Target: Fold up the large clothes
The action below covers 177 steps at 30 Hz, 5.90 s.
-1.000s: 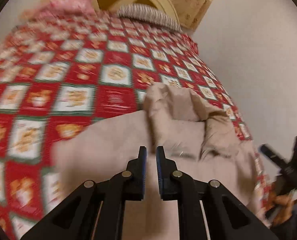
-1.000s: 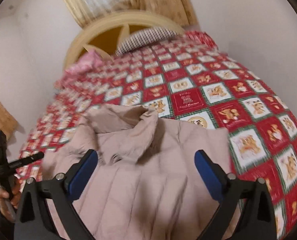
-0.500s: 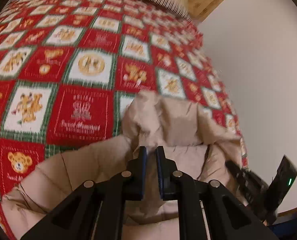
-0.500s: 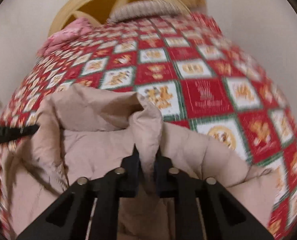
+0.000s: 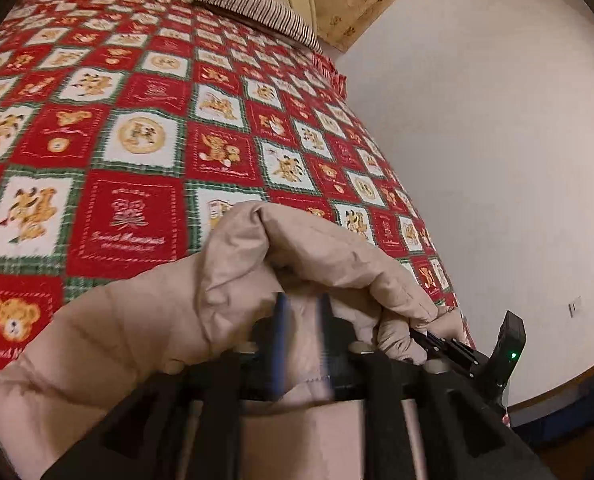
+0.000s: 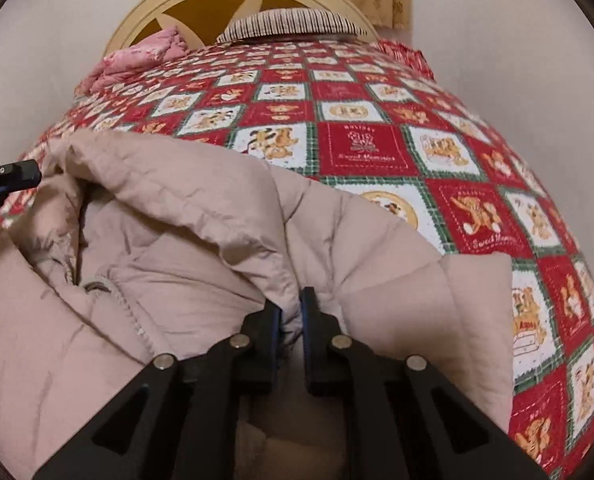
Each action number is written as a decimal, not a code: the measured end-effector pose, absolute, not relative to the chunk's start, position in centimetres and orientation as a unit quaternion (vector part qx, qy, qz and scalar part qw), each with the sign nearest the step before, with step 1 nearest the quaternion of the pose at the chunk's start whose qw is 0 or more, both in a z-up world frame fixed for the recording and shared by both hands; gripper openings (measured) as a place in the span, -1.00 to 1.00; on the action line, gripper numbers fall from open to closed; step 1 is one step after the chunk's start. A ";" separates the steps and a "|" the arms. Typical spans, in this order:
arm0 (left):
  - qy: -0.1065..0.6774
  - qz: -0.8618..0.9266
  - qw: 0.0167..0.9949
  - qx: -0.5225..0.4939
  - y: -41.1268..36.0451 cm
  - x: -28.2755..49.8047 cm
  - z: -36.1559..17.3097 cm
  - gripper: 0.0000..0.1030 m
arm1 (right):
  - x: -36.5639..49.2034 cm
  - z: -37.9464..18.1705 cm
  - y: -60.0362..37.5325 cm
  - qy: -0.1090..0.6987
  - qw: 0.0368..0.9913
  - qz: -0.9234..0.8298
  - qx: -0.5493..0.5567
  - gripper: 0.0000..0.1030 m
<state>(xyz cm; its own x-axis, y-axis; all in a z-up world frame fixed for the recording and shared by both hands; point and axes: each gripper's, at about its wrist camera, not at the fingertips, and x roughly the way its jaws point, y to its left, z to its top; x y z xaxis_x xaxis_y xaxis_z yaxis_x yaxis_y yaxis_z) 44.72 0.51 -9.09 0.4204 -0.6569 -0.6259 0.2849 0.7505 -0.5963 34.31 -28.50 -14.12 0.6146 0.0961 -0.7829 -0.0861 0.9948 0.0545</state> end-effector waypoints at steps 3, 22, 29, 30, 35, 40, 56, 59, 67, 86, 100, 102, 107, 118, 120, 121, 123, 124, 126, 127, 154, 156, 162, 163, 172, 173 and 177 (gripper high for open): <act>0.428 -0.299 0.822 -0.228 1.4 44.0 -8.8 0.98 | 34.3 -14.2 -28.7 0.432 0.900 0.054 0.011 -0.79; 0.477 -0.271 0.827 -0.120 -4.5 44.8 -10.1 -0.47 | 34.2 -14.6 -29.8 0.424 0.901 0.067 0.061 -0.81; 0.496 -0.185 0.830 -0.174 -0.1 43.3 -14.5 -0.73 | 34.2 -14.7 -30.6 0.423 0.898 0.077 0.097 -0.82; 0.489 -0.183 0.828 -0.203 0.9 42.9 -15.2 -0.74 | 34.2 -14.7 -30.6 0.423 0.898 0.077 0.097 -0.82; 0.476 -0.190 0.825 -0.238 2.1 42.8 -16.5 -0.74 | 34.0 -14.0 -31.1 0.434 0.890 0.089 0.111 -0.69; 0.455 -0.188 0.842 -0.219 1.9 42.0 -16.5 -0.74 | 30.6 -9.8 -32.7 0.379 0.921 -0.002 0.093 -0.12; 0.434 -0.176 0.870 -0.156 2.1 39.3 -11.1 -0.73 | 40.1 -15.3 -17.5 0.471 0.854 0.207 0.072 -0.52; 0.386 -0.189 0.895 -0.121 -0.1 38.7 -6.8 -0.73 | 40.2 -15.9 -19.0 0.468 0.846 0.228 0.116 -0.53; 0.313 -0.200 0.918 -0.141 -2.6 38.1 -0.6 -0.73 | 39.7 -15.7 -17.9 0.456 0.858 0.221 0.089 -0.53; 0.436 -0.140 0.875 -0.157 -3.1 43.2 -15.7 -0.76 | 37.4 -11.3 -24.6 0.363 0.896 0.157 0.202 -0.47; 0.473 -0.162 0.849 -0.172 -2.5 43.3 -14.9 -0.76 | 39.8 -15.9 -27.7 0.458 0.848 0.115 0.242 -0.88; 0.465 -0.185 0.847 -0.179 -1.2 41.4 -12.7 -0.76 | 38.0 -14.6 -28.8 0.465 0.833 0.115 0.277 -0.60; 0.421 -0.228 0.864 -0.156 3.2 32.3 -8.0 -0.75 | 26.7 -6.5 -34.1 0.361 0.883 0.152 0.259 0.21; 0.409 -0.231 0.864 -0.181 12.5 14.5 -9.4 -0.75 | -2.6 2.3 -44.1 0.273 0.934 0.143 0.184 0.49; 0.410 -0.222 0.863 -0.194 13.3 13.2 -9.8 -0.75 | -7.2 3.3 -46.2 0.211 0.919 0.202 0.265 0.49; 0.414 -0.217 0.862 -0.194 13.5 12.9 -9.8 -0.75 | -9.3 3.9 -47.1 0.180 0.910 0.229 0.295 0.49; 0.422 -0.203 0.865 -0.179 13.6 12.3 -9.7 -0.75 | -12.4 5.6 -47.9 0.132 0.909 0.255 0.302 0.69; 0.420 -0.198 0.868 -0.173 13.7 11.8 -9.4 -0.75 | -13.6 6.4 -47.7 0.128 0.924 0.232 0.276 0.84; 0.408 -0.209 0.871 -0.175 13.6 10.6 -8.8 -0.75 | -13.7 6.3 -46.8 0.156 0.944 0.181 0.229 0.86; 0.403 -0.214 0.872 -0.176 13.6 9.9 -8.6 -0.75 | -12.6 5.1 -45.9 0.191 0.947 0.156 0.208 0.86; 0.358 -0.172 0.889 -0.226 18.9 6.4 -8.9 0.41 | -4.1 -12.7 -39.8 0.464 0.835 0.172 0.240 -0.68; 0.361 -0.158 0.891 -0.226 19.7 6.8 -8.6 0.41 | -4.1 -10.1 -39.5 0.435 0.835 0.204 0.267 -0.69; 0.356 -0.164 0.893 -0.223 21.5 8.3 -7.5 0.41 | -2.1 -3.8 -38.1 0.371 0.833 0.263 0.316 -0.71; 0.354 -0.165 0.893 -0.223 21.7 8.6 -7.4 0.41 | -0.7 -2.8 -37.9 0.363 0.830 0.271 0.324 -0.71; 0.356 -0.177 0.899 -0.186 22.0 10.8 -7.3 0.41 | 9.6 0.9 -36.8 0.321 0.843 0.267 0.340 -0.72; 0.359 -0.176 0.898 -0.185 22.1 11.2 -7.5 0.41 | 11.6 1.3 -36.4 0.321 0.846 0.261 0.337 -0.72; 0.364 -0.179 0.893 -0.195 23.0 12.3 -8.0 0.41 | 17.2 2.3 -36.1 0.312 0.864 0.233 0.319 -0.72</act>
